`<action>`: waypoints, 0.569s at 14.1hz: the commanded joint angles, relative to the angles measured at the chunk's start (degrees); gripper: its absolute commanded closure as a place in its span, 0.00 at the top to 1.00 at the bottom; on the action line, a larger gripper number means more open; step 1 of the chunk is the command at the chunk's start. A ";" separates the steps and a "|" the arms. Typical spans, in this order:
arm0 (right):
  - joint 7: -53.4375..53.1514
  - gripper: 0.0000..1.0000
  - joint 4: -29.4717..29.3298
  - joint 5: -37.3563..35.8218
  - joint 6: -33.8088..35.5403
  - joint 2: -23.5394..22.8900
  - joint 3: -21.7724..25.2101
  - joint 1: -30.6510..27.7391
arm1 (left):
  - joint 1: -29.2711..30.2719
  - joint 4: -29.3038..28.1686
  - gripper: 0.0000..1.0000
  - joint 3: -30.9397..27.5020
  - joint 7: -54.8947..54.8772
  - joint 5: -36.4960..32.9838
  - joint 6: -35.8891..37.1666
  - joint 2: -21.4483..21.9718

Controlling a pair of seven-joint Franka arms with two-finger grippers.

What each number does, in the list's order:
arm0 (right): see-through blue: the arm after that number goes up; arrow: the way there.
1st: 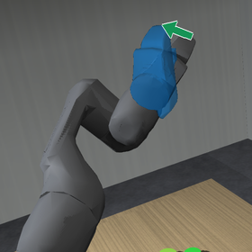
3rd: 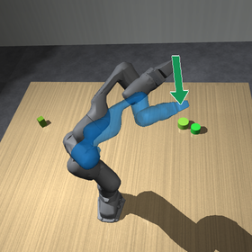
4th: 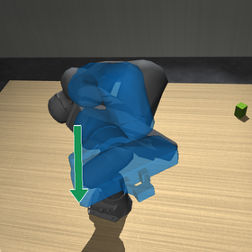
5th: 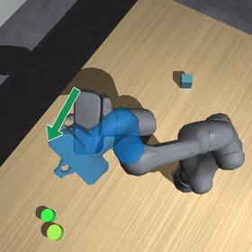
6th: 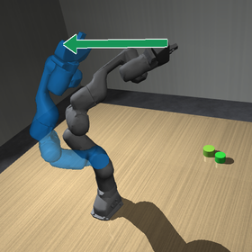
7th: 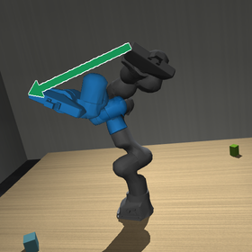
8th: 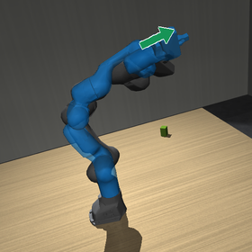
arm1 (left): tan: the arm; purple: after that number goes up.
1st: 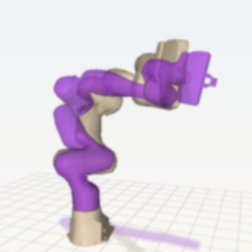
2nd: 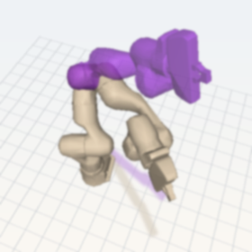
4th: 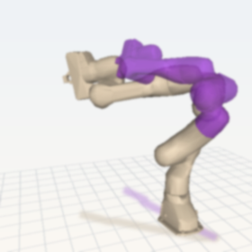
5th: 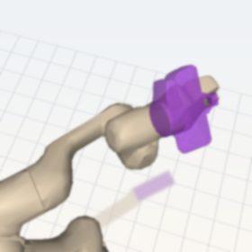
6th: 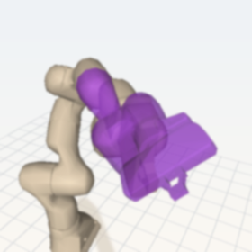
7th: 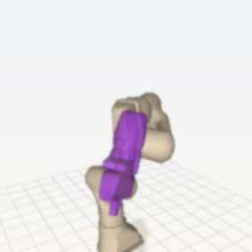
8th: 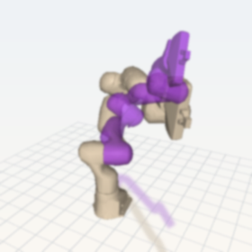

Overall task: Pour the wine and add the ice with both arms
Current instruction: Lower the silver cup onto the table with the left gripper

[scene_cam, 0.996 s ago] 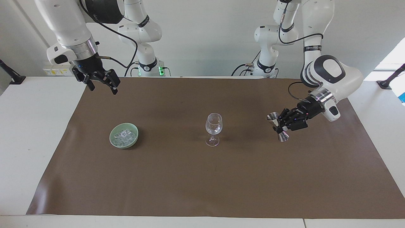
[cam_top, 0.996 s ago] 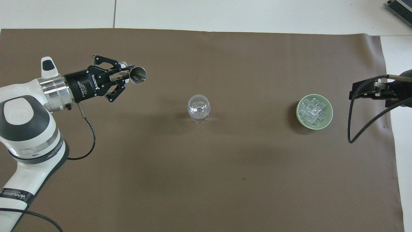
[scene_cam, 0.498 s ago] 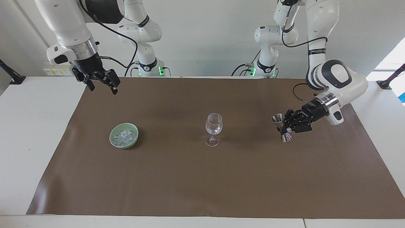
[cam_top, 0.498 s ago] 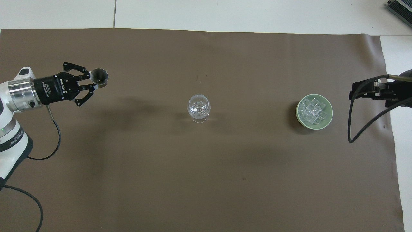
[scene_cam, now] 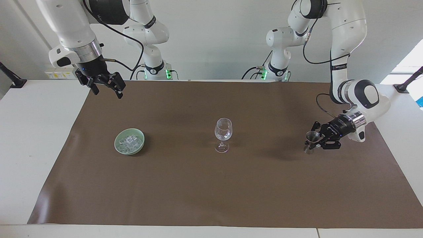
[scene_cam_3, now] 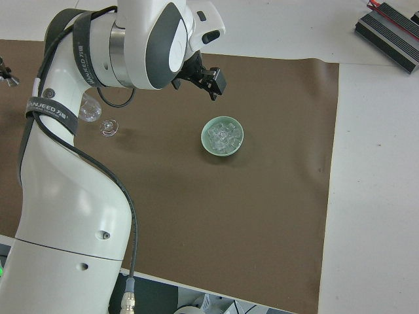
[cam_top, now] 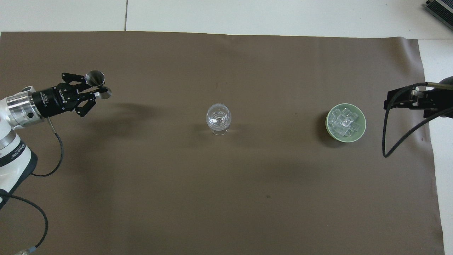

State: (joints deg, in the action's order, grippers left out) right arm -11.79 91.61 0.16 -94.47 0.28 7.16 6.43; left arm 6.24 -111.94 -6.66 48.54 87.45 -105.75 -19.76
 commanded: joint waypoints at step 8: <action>1.16 1.00 1.29 1.33 0.25 1.22 -0.04 -0.37 | 7.55 0.67 0.00 0.77 0.07 7.12 11.34 -10.38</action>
State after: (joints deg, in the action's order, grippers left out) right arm -11.79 91.61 0.16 -94.47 0.28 7.16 6.43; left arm 12.08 -112.17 -6.48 49.23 93.53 -97.30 -28.46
